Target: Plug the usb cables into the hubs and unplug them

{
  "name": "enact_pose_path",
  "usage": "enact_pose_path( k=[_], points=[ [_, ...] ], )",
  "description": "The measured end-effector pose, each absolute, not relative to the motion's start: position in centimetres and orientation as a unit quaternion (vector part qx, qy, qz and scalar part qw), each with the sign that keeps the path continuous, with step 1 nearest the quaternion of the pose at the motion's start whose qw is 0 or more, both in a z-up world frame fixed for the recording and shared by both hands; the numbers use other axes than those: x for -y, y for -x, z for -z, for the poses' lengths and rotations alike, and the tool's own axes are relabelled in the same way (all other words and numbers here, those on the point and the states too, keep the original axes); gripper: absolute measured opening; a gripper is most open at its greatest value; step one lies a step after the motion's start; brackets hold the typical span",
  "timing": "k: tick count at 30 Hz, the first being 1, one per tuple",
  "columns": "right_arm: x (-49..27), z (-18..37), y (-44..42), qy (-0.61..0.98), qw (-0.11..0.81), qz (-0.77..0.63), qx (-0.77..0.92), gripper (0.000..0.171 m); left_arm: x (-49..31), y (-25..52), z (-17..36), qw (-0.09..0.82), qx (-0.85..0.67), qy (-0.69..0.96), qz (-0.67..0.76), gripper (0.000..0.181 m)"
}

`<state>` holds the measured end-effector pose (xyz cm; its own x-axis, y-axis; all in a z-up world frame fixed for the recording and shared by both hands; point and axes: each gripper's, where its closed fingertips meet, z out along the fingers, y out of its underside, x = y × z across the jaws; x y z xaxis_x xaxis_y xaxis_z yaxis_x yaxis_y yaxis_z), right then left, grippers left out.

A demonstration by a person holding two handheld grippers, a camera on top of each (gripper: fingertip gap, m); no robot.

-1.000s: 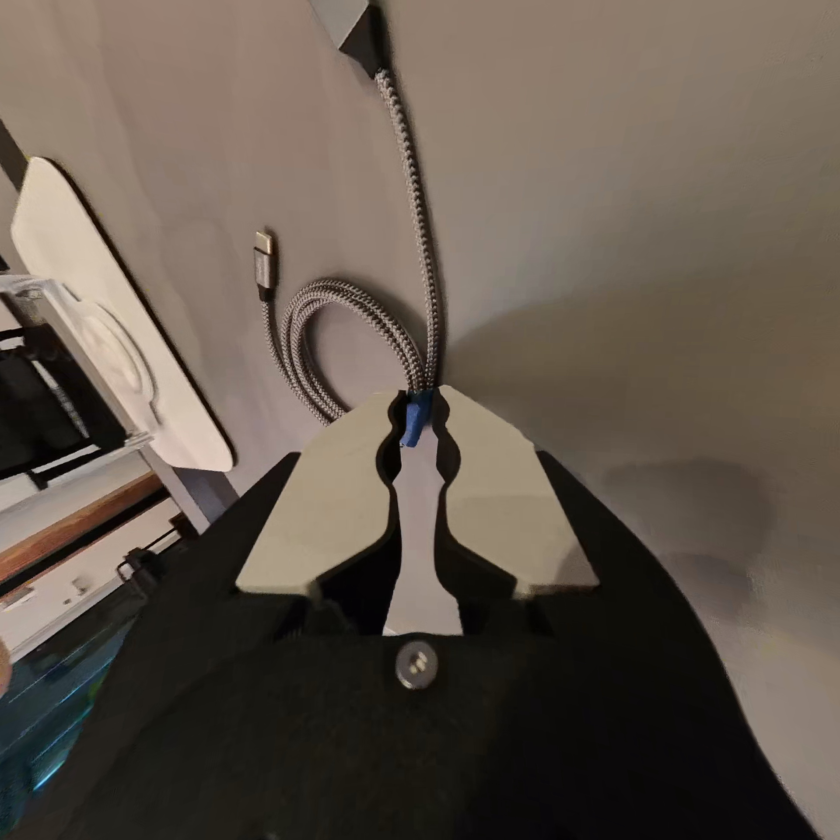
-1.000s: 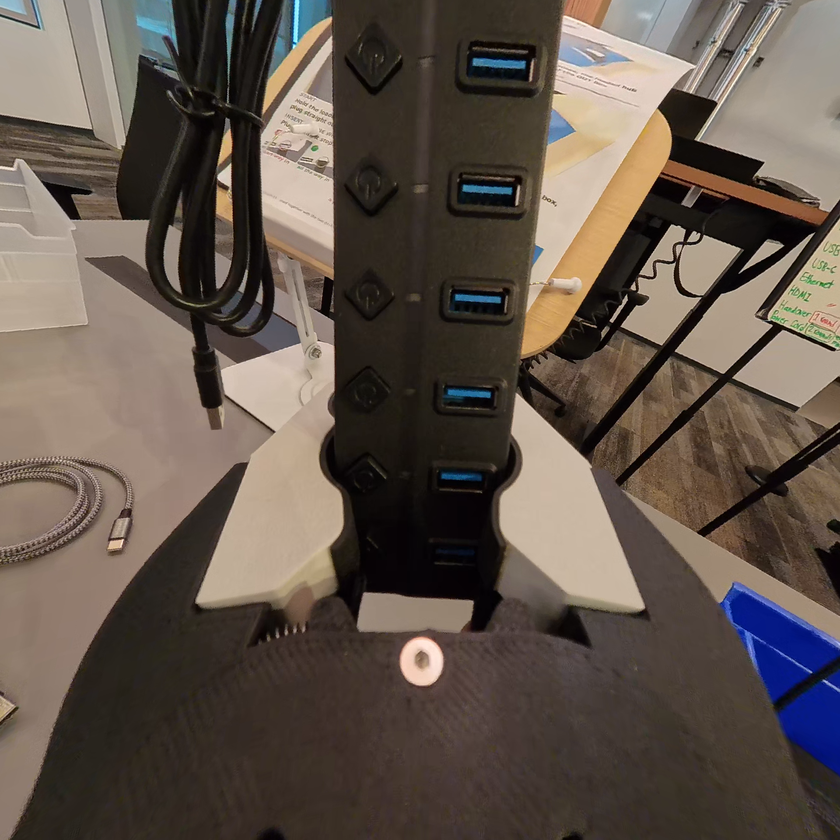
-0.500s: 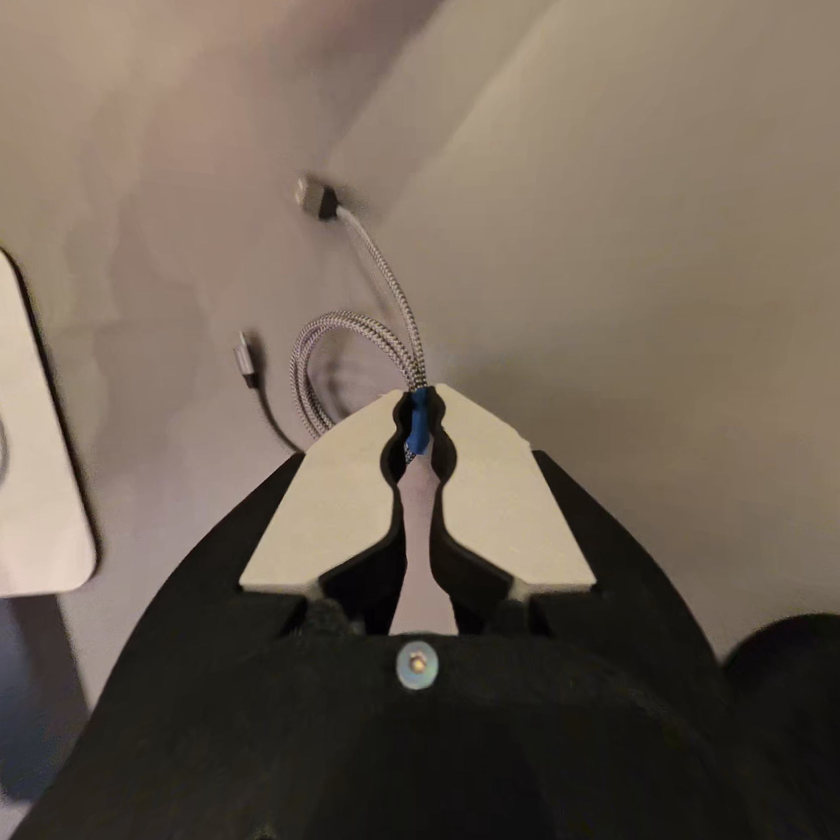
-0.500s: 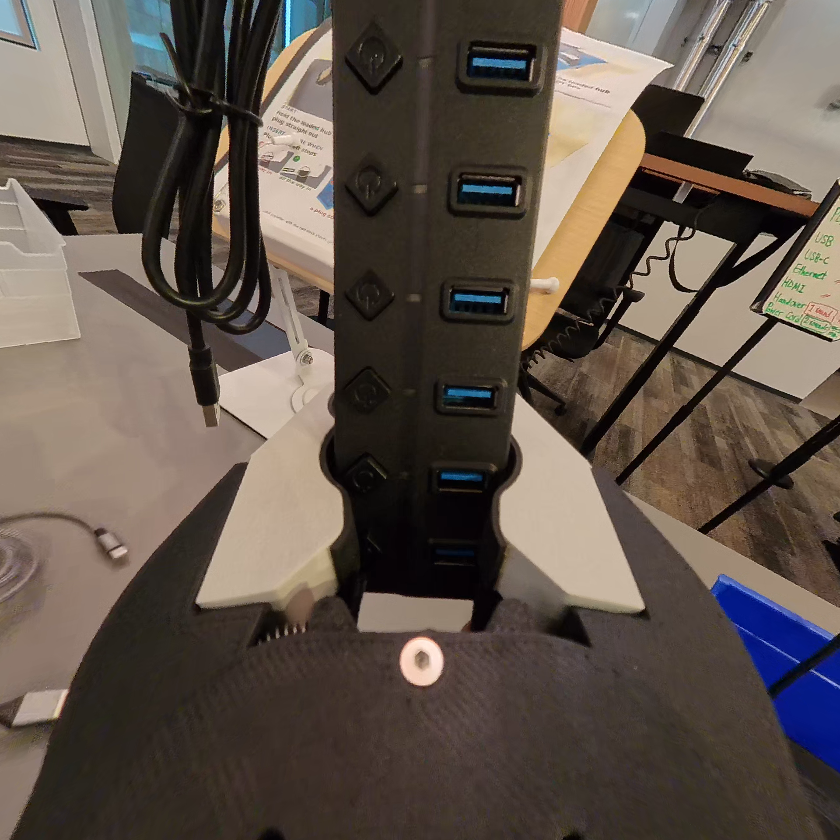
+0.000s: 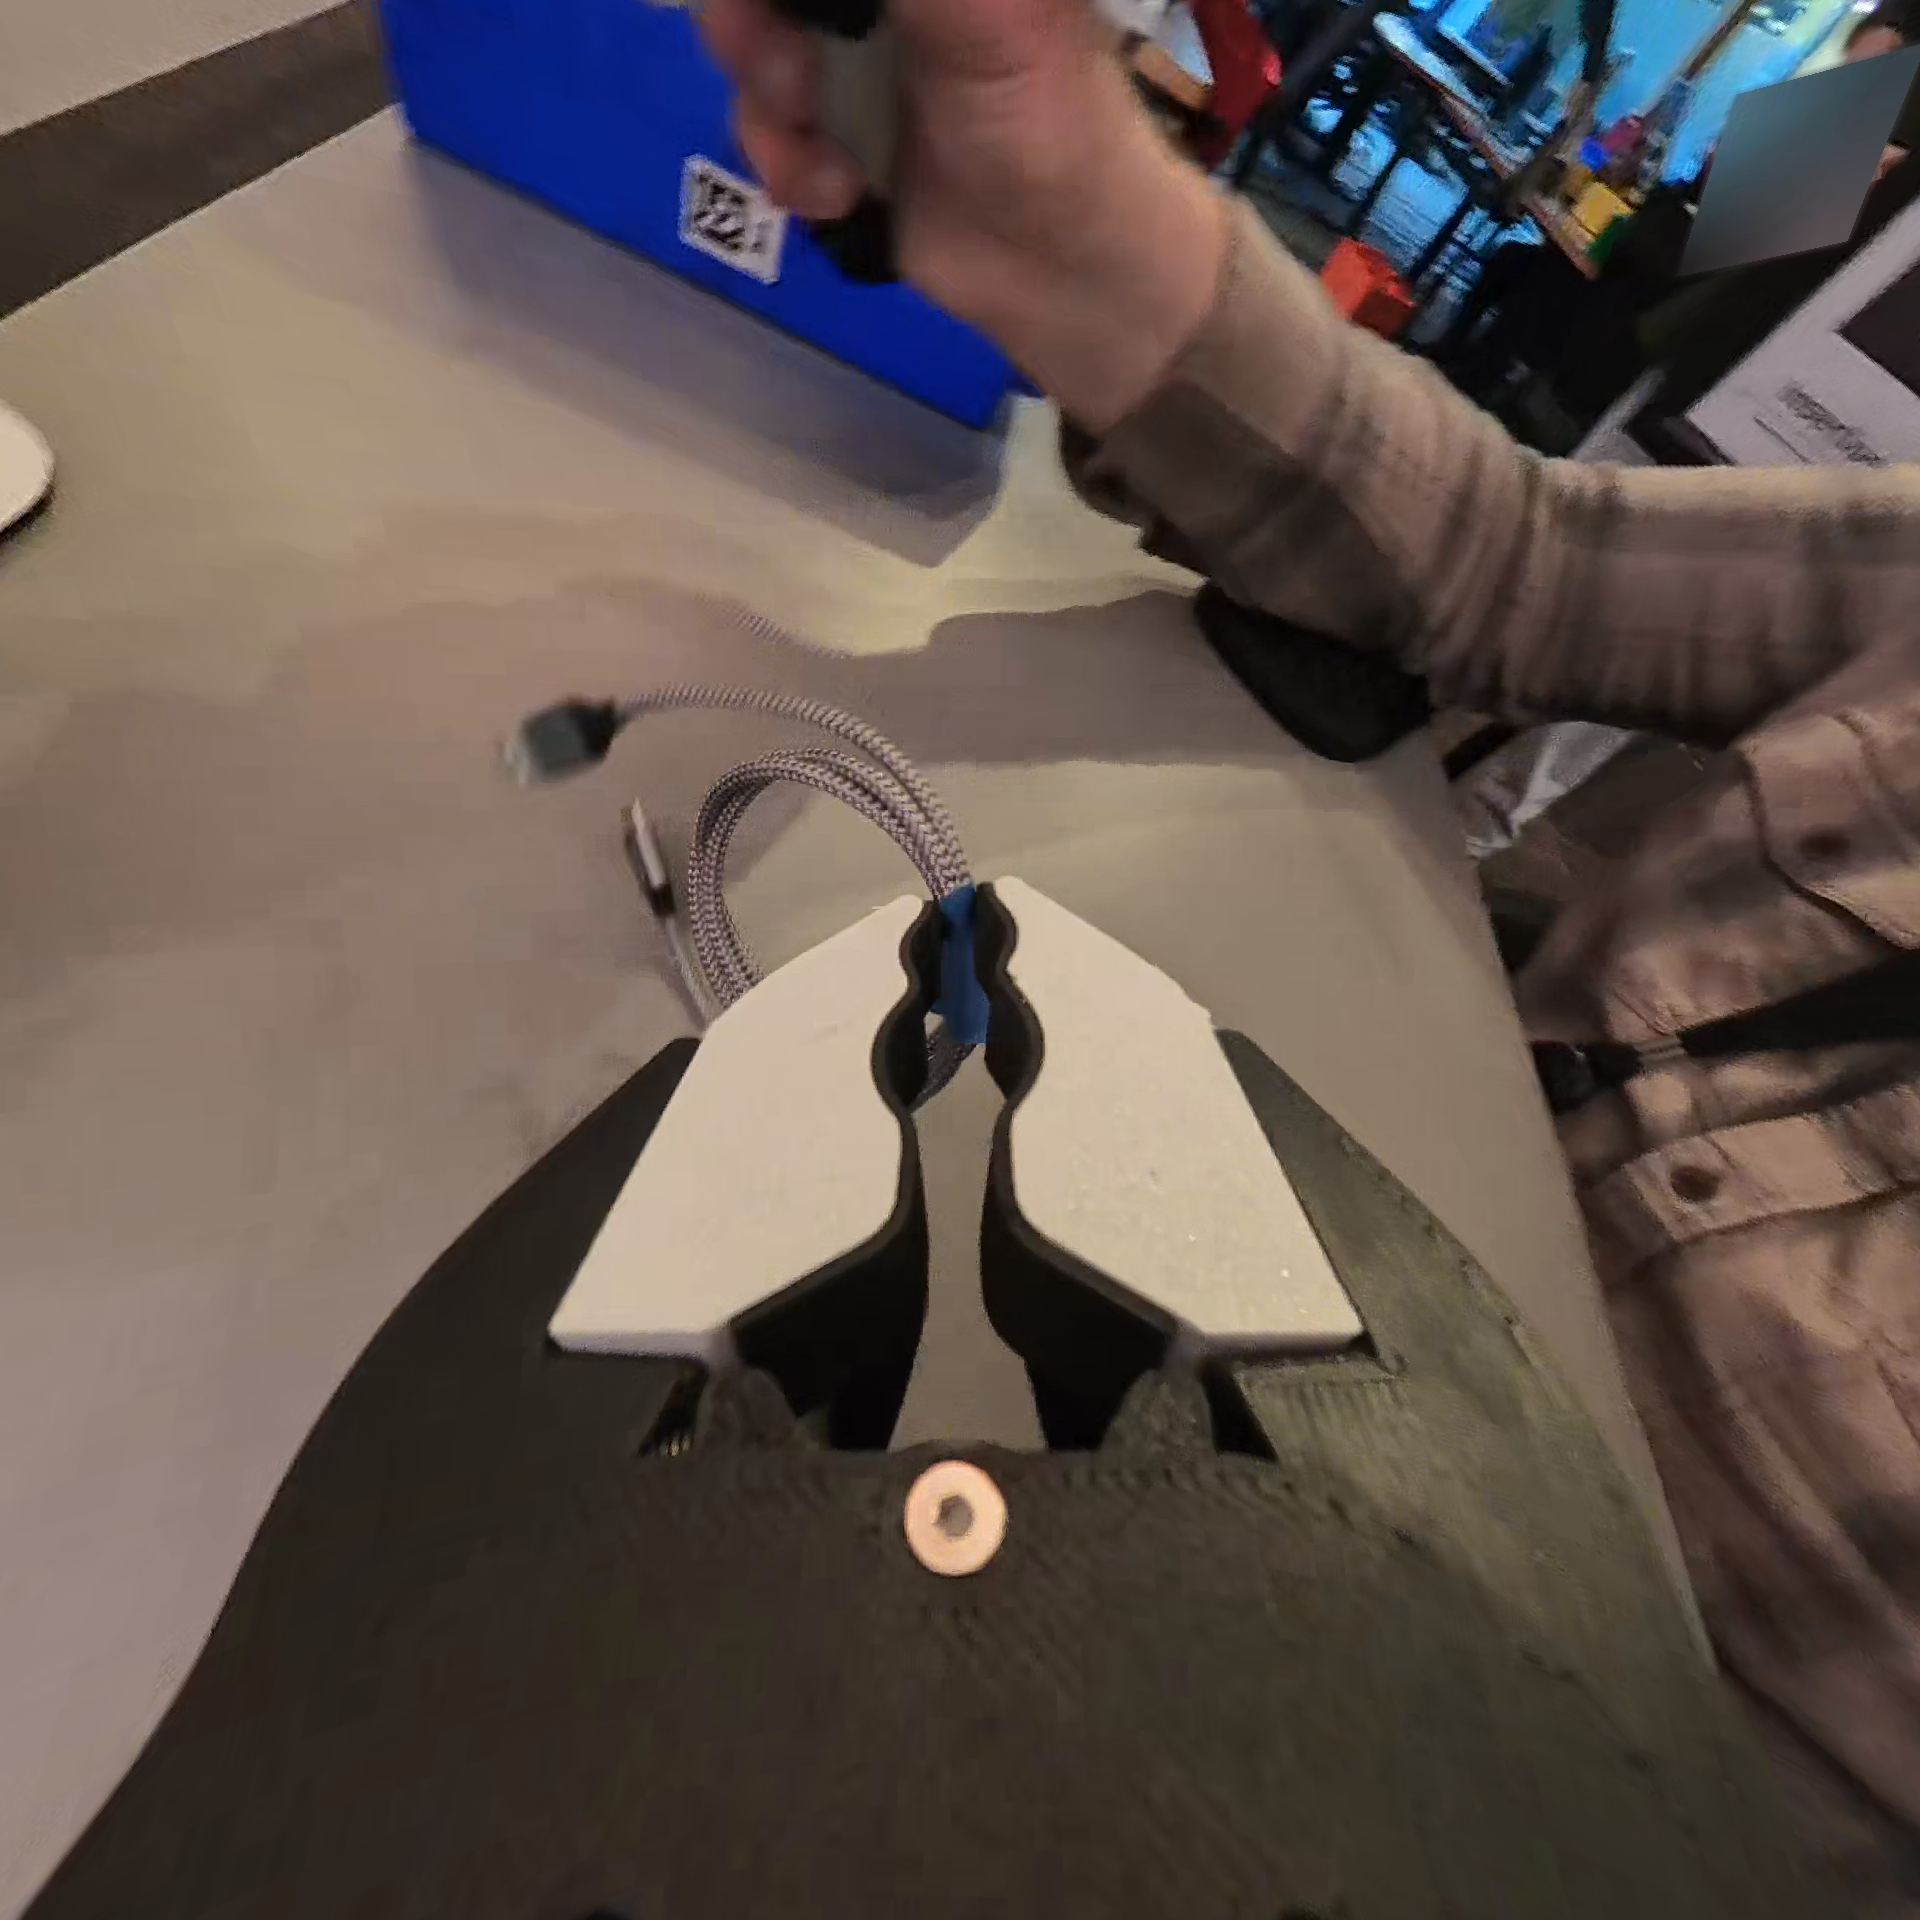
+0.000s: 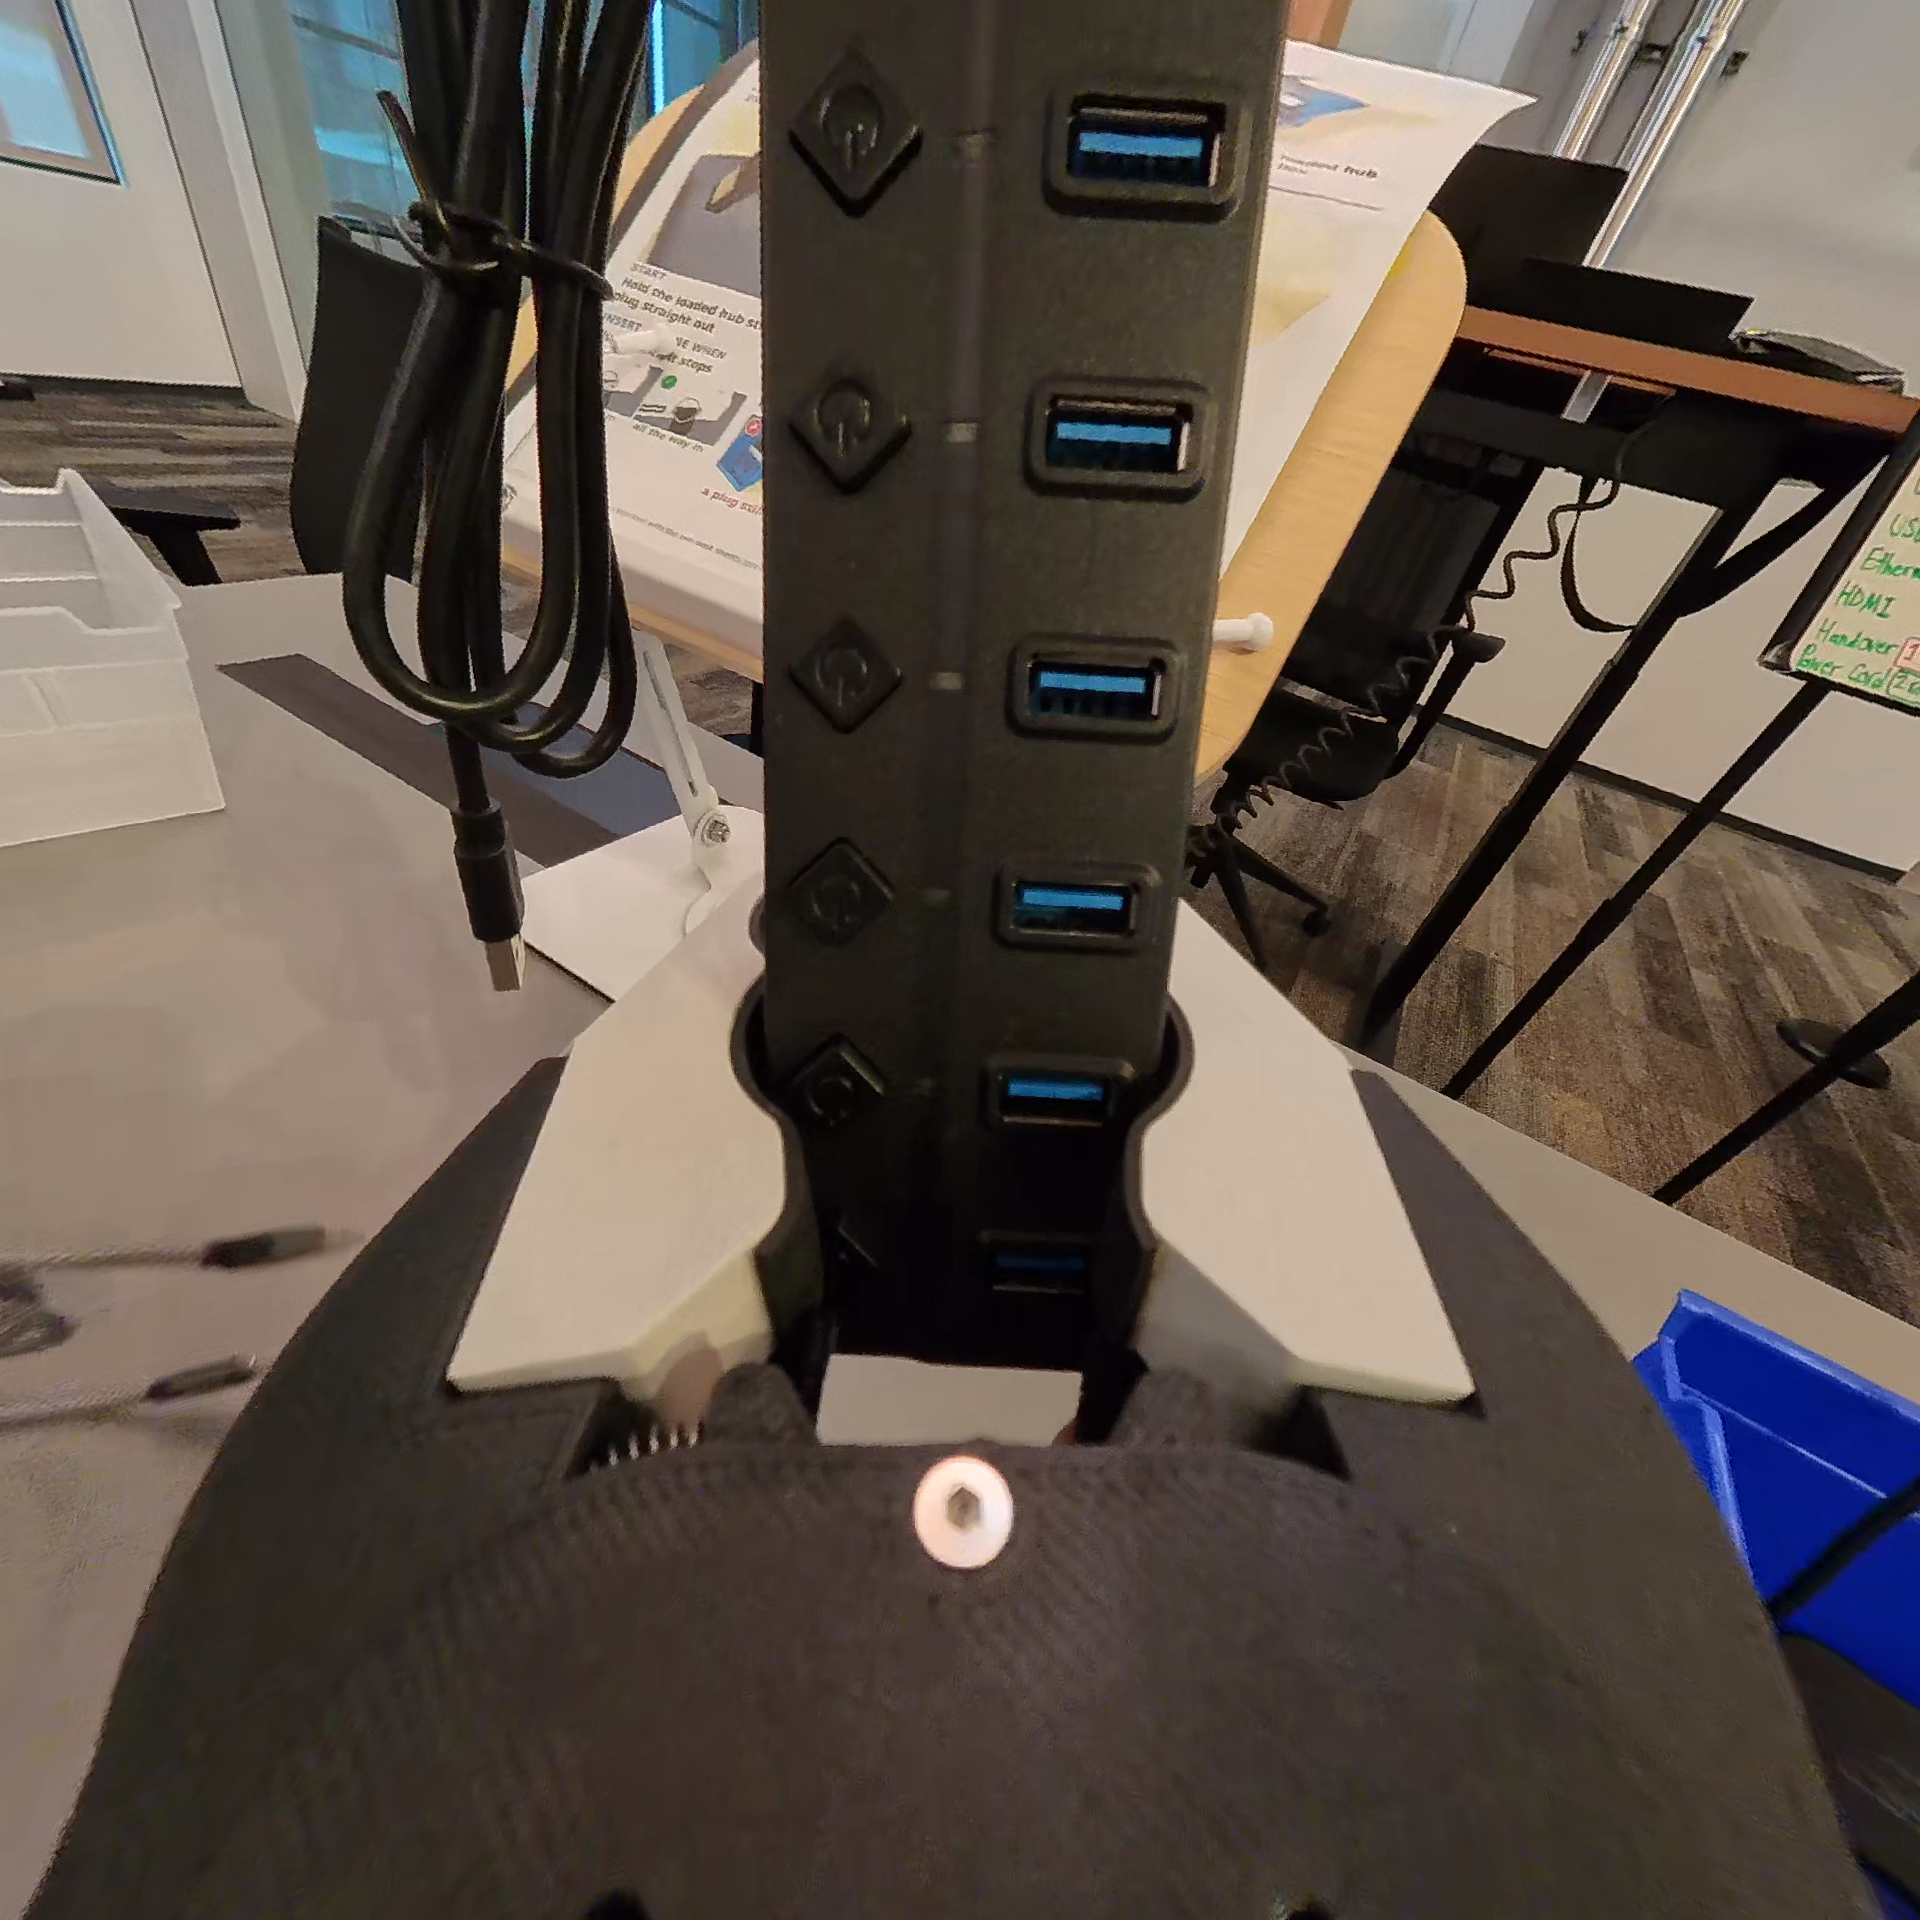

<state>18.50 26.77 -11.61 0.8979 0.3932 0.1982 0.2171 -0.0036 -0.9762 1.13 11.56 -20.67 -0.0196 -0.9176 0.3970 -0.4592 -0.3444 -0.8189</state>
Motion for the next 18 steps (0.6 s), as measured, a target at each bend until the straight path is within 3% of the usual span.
enact_pose_path(
  k=[18],
  points=[
    [-26.8, 11.5, -18.7, 0.706, 0.672, -0.073, 0.211, 0.062, -22.4, 5.5, 24.0, 0.293, -0.297, 0.808, 0.415, 0.006]
  ],
)
